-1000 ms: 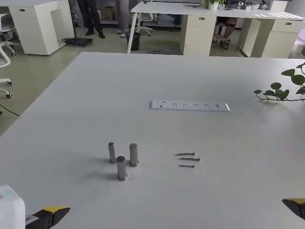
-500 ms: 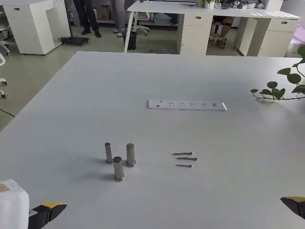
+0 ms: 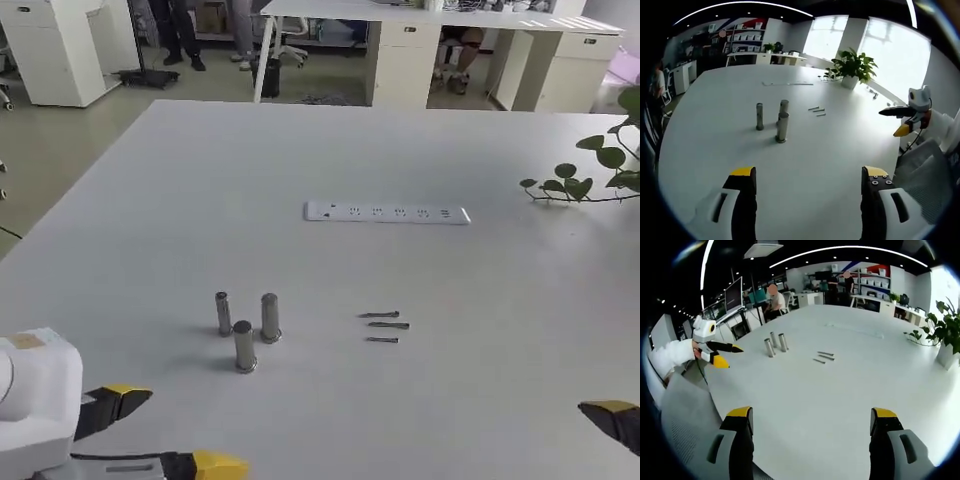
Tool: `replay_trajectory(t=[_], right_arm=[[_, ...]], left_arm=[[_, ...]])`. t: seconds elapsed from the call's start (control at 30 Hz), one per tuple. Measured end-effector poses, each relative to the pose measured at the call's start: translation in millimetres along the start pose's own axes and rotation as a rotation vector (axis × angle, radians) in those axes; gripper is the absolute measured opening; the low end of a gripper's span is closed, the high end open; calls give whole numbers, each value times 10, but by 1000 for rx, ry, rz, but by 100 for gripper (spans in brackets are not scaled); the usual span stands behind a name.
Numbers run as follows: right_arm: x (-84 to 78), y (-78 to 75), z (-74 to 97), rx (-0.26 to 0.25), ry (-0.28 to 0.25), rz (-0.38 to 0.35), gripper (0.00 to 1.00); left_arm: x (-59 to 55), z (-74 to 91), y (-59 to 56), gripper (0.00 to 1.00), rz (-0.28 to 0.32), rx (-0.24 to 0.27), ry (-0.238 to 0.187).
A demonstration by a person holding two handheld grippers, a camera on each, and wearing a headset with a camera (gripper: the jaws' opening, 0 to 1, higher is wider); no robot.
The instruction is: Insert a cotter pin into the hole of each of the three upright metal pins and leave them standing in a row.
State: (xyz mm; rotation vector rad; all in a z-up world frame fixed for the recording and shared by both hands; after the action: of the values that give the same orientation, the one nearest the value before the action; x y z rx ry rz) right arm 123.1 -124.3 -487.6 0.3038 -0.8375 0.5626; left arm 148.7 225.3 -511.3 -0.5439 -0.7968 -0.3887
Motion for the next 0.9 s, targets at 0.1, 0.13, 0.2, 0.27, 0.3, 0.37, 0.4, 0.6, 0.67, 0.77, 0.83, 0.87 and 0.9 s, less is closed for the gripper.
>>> replay_trajectory(t=[0.1, 0.13, 0.2, 0.27, 0.3, 0.37, 0.4, 0.6, 0.67, 0.77, 0.83, 0.87, 0.9], right_arm=[[0, -2, 0, 0, 0, -3, 96], [-1, -2, 2, -1, 0, -3, 96], [-4, -3, 5, -5, 2, -1, 96], [0, -5, 9, -10, 1, 3, 96], [3, -6, 10, -11, -2, 2, 95], [13, -2, 14, -13, -7, 1, 95], [17, -1, 14, -13, -8, 1, 95], [21, 9, 15, -16, -1, 11, 95], [24, 10, 11, -14, 0, 13, 95], [35, 15, 10, -14, -3, 13, 95], [35, 19, 11, -8, 3, 9, 94], [33, 22, 9, -5, 7, 6, 94], [33, 22, 8, -6, 5, 7, 94]], left_arm=[[9, -64, 18, 80, 4, -2, 20], [10, -96, 25, 80, 7, -2, 29], [21, -144, 22, 79, 6, -3, 37], [37, -178, 21, 77, 4, -5, 38], [51, -194, 24, 75, 4, -4, 33], [90, -239, 37, 73, 10, 1, 21], [119, -265, 44, 73, 20, -1, 10], [329, -349, 114, 66, 79, 25, -108], [371, -379, 136, 65, 61, 43, -111], [414, -428, 162, 62, 57, 47, -112], [426, -453, 171, 60, 54, 48, -112], [433, -473, 180, 60, 54, 52, -113], [438, -486, 186, 59, 52, 54, -114]])
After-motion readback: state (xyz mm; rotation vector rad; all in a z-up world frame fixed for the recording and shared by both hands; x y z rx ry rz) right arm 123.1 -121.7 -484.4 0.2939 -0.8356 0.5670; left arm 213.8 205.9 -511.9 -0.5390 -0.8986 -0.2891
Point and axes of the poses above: the centre of the closed fingertips' face, and the gripper's own axes: z roughly backward along the fingers, y roughly to its left, x roughly out of its top, the point moved 8 cm from there along z, roughly backward along the fingers, and after that the axes turned 3 degrees about z, right-handed, at the moved point
